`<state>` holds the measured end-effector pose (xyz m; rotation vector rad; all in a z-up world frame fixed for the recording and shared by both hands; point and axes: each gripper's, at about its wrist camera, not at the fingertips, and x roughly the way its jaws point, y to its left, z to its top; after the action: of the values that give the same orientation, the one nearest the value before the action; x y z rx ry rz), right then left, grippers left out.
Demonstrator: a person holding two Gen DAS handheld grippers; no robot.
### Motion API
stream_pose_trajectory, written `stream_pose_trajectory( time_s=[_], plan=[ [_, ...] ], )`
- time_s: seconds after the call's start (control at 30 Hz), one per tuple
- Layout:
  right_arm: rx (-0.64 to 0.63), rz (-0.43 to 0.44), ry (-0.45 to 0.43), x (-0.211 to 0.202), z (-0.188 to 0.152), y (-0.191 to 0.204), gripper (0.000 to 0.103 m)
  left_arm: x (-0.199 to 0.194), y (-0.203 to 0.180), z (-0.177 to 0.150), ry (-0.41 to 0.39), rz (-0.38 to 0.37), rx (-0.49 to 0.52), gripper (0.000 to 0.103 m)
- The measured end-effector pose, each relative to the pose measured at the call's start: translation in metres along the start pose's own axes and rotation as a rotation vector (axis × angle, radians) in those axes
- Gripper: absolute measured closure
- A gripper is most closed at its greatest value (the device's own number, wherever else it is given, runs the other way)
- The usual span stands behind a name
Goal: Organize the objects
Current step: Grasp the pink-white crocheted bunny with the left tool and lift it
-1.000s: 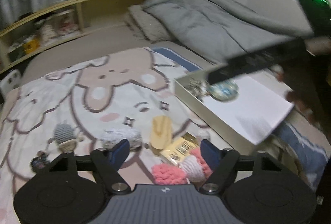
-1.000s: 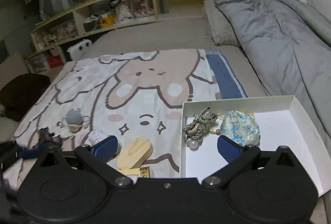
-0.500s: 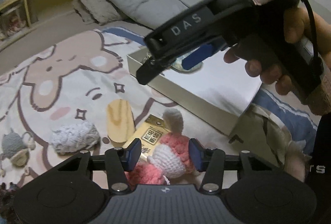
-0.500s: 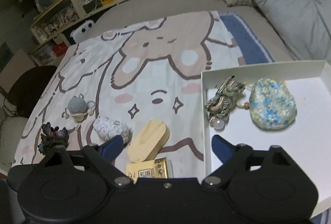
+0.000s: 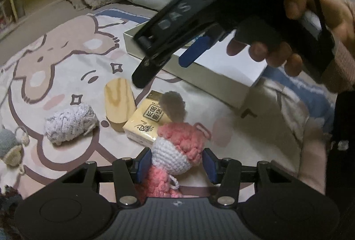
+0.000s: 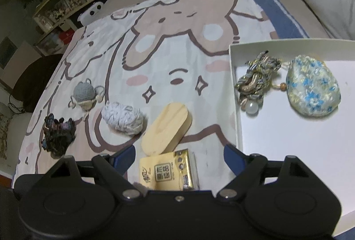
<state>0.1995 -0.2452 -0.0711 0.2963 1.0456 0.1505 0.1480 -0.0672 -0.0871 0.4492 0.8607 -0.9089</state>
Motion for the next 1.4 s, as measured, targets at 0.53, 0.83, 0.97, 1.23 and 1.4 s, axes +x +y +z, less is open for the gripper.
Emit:
stream_pose_trajectory(
  time_s=[0.53, 0.83, 0.97, 1.23, 1.4],
  plan=[
    [-0.011, 0.018, 0.058, 0.021, -0.011, 0.018, 0.017, 0.004, -0.02, -0.016, 0.111, 0.24, 0.23, 0.065],
    [-0.016, 0.002, 0.022, 0.019, -0.011, 0.017, 0.017, -0.018, 0.004, -0.023, 0.112, 0.22, 0.052, 0.069],
    [-0.021, 0.01, 0.021, 0.019, -0.012, 0.016, 0.017, -0.026, 0.023, -0.023, 0.096, 0.192, -0.105, 0.069],
    [-0.076, -0.017, 0.047, 0.033, -0.021, 0.022, 0.019, -0.031, 0.045, -0.025, 0.068, 0.191, -0.294, 0.069],
    [-0.169, -0.053, 0.041, 0.039, -0.028, 0.033, 0.016, -0.035, 0.055, -0.027, 0.041, 0.189, -0.399, 0.07]
  ],
)
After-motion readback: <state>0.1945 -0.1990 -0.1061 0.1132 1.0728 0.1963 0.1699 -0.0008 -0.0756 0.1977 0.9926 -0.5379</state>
